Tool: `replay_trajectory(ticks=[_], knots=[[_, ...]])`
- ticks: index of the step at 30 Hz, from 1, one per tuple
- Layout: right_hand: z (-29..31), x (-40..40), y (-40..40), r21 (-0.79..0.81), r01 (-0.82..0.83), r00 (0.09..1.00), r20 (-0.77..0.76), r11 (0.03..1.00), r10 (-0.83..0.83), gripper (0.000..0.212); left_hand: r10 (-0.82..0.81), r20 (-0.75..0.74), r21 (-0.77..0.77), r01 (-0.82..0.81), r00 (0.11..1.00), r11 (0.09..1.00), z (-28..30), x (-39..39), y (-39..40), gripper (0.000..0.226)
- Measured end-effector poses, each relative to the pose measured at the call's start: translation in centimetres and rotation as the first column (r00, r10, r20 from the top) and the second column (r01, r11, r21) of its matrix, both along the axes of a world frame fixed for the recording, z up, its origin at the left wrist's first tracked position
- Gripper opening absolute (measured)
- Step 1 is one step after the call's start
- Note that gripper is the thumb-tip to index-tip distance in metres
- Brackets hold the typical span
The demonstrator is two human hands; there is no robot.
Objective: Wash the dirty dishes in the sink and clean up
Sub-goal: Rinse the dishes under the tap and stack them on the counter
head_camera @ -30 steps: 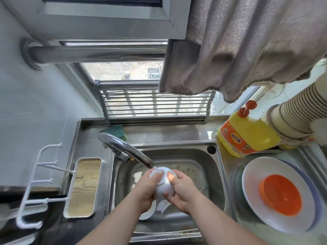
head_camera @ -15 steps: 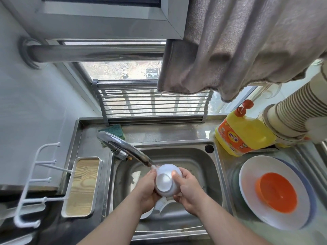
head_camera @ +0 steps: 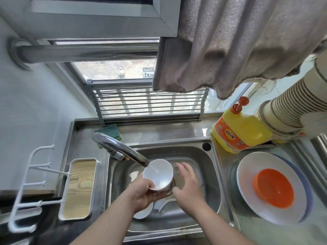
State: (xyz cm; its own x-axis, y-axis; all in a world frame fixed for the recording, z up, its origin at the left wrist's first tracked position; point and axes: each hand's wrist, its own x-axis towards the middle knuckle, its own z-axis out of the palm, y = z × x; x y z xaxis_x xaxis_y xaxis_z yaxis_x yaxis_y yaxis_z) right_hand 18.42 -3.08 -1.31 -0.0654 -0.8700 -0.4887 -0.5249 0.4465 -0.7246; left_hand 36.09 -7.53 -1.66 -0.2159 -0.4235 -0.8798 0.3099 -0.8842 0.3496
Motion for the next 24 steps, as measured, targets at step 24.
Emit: replay_trajectory(ticks=[24], knots=[[-0.9, 5.0, -3.7, 0.711, 0.293, 0.484, 0.466, 0.639, -0.741, 0.04, 0.129, 0.282, -0.374, -0.014, 0.951, 0.927, 0.8, 0.7, -0.3, 0.034]])
